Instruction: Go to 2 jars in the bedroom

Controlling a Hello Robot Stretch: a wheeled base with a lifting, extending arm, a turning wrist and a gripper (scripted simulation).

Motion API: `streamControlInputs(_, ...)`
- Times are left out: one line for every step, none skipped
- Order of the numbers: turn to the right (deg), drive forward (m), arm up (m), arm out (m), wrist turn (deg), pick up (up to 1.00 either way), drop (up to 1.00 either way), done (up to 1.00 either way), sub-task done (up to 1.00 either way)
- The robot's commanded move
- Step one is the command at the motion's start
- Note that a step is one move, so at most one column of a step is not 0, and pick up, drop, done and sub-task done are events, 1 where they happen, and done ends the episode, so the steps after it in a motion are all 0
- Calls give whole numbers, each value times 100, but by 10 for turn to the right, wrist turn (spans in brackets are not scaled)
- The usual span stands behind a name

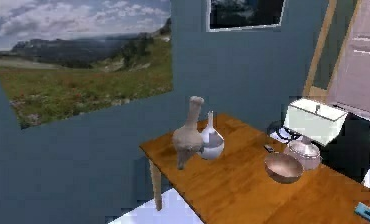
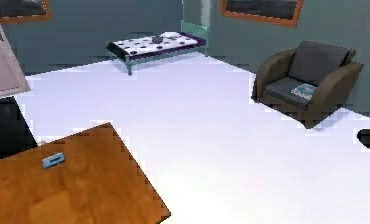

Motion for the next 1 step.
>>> streamControlInputs(0,0,0,0,0,0,0,0,100)
